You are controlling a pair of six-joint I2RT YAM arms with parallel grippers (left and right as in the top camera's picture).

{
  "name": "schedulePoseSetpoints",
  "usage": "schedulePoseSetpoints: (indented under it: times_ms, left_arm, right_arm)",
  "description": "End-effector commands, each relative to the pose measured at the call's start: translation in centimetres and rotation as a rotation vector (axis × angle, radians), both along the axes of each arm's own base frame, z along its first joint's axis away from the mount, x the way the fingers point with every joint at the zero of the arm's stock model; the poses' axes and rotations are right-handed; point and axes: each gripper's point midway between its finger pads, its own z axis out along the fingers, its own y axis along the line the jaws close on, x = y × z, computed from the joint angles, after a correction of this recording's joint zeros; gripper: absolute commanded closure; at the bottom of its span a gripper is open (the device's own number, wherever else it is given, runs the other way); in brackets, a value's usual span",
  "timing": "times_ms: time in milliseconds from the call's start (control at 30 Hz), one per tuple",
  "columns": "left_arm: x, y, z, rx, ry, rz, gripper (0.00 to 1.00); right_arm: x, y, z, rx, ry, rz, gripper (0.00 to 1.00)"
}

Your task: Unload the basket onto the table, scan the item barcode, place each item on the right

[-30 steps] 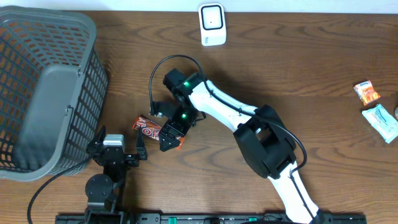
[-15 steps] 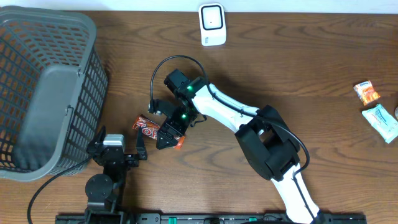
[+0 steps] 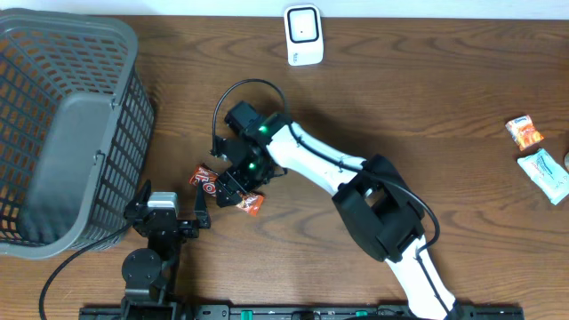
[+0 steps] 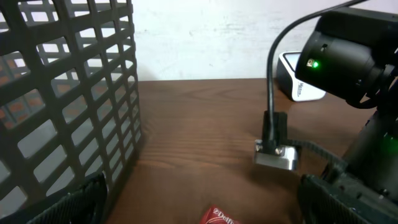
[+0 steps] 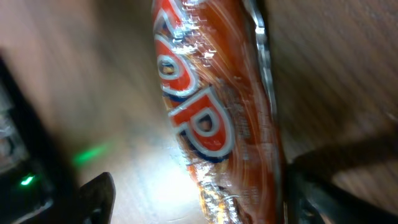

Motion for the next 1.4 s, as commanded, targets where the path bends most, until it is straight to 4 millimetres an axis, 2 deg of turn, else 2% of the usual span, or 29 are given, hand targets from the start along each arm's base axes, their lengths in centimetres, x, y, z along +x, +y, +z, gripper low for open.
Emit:
schedulePoseSetpoints:
  times_ms: [0,33,267,333,500,567,633,733,767,833,967,1067,1233,1367]
  left_arm:
    - [-0.1,0.3,-1.6,-0.004,0.048,0.015,0.02]
    - [-0.1,0.3,-1.6,-0.004,0.048,0.015,0.02]
    - [-0.1,0.3,-1.6,-0.004,0.048,0.015,0.02]
    - [-0.1,0.3,-1.6,-0.004,0.048,0.015,0.02]
    - [-0.1,0.3,-1.6,-0.004,0.048,0.015,0.02]
    - [-0.1,0.3,-1.6,-0.004,0.048,0.015,0.02]
    - [-0.1,0.3,-1.6,-0.004,0.048,0.015,0.02]
    - [-0.1,0.3,-1.6,-0.004,0.048,0.015,0.02]
    - [-0.1,0.3,-1.6,-0.005,0.048,0.015,0.02]
    - [-0.1,0.3,-1.6,-0.004,0.048,0.015,0.02]
    - [-0.1,0.3,-1.6,-0.005,0.048,0.015,0.02]
    - [-0.1,0.3,-1.6,-0.005,0.048,0.015,0.02]
    - [-0.1,0.3,-1.6,-0.004,0.048,0.015,0.03]
    - [-0.1,0.3,-1.6,-0.005,0.048,0.014,0.02]
  right_arm:
    - [-2.1,-7.0,-9.9,-0.473,-0.044,-0.051,0.23]
    - [-2.4,-7.1,-9.9,-0.492,-0.061,-0.039,0.31]
    - [-2.4,-7.1,-9.9,-0.503,-0.062,-0.045,0.68]
    - [-2.4,-7.1,-9.8,-0.504,-0.061,-0.045,0.99]
    - [-1.8,-6.7,-8.9,-0.503,-0.076,-0.042,0.99]
    - [-0.4,-7.8,-7.8,-0.573,-0.132,-0.057,0.99]
    - [2.3,-10.3,-6.1,-0.716,-0.257,-0.121,0.99]
    - [7.2,-15.3,-1.6,-0.982,-0.554,-0.271,0.99]
    - [8.2,-16.4,-0.3,-1.039,-0.633,-0.310,0.99]
    - [9.9,-18.6,2.3,-1.138,-0.774,-0.386,0.99]
    - [11.6,-22.0,6.0,-1.268,-0.969,-0.564,0.99]
    - [12.5,-23.5,6.9,-1.276,-1.040,-0.713,0.99]
    - [13.2,-24.7,7.6,-1.248,-1.159,-0.893,0.99]
    - [12.8,-24.6,6.3,-1.218,-1.204,-0.931,0.99]
